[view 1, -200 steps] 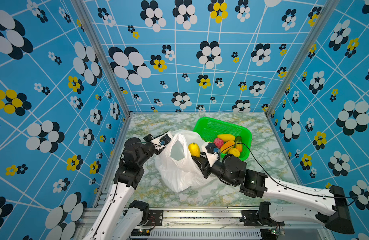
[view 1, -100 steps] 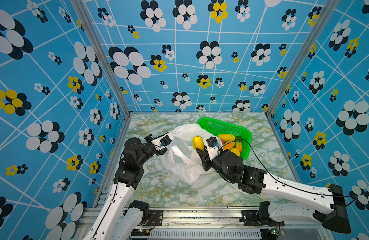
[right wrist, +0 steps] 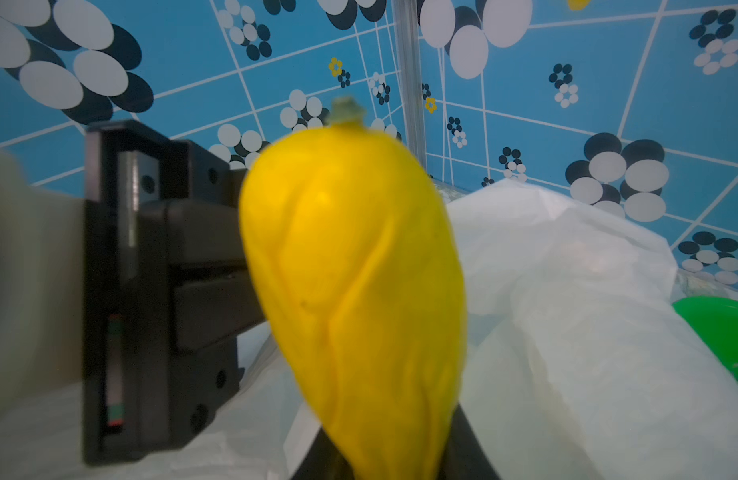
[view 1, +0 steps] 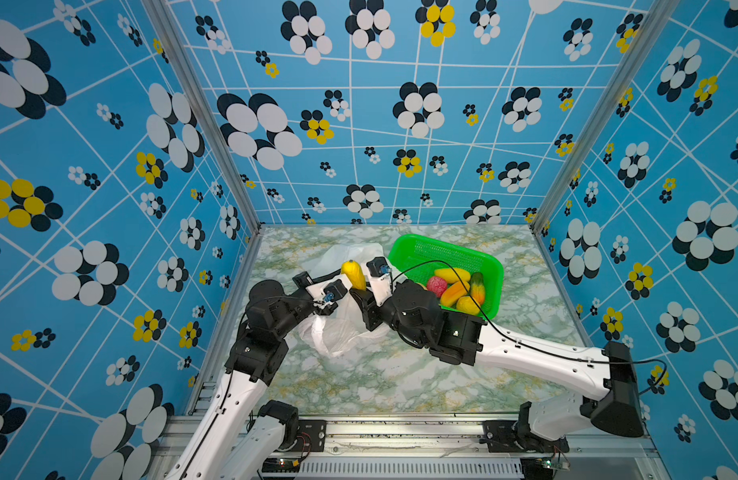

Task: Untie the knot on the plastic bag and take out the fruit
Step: 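Lift the yellow mango up out of the bag with the right gripper, then carry the yellow mango past the bag opening toward the green basket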

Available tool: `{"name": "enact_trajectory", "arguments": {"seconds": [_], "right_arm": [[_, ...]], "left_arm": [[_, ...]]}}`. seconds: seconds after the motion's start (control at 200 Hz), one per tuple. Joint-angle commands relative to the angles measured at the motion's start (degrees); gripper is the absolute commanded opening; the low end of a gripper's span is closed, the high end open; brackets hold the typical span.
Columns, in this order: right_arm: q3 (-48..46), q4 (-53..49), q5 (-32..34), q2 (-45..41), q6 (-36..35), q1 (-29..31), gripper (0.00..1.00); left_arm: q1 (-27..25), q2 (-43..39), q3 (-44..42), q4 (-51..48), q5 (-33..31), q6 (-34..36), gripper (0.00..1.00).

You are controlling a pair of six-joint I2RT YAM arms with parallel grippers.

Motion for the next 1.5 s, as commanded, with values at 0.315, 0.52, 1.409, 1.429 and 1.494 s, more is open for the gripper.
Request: {"name": "enact_trajectory", "arguments": {"seconds": [0.315,0.52,1.409,1.429,1.494], "right_arm": [[-12.4,17.8,-7.7,-10.6,-8.0,-1.1,0.33],[-17.1,10.4,-4.0,-11.5,0.0,-1.1,0.24],[-22.2,12.1,2.4,13.8,12.6,-0.1,0.52],[-22.0,12.0,2.5,13.9,12.3,-0.1,0.55],[-21.4,12.0,2.5,14.1,11.0,-0.1,0.64]], "left_arm": [[-0.4,0.5,0.1,-1.0,0.7,1.4,0.0],[-0.7,-0.3,-0.7,-0.9,1.5,2.2,0.0],[-6.5,3.9,-4.2,-9.4,10.7,18.6,0.0],[-6.6,3.9,-4.2,-9.5,10.9,18.7,0.0],[-6.5,3.7,-4.1,-9.6,11.1,18.6,0.0]]}}
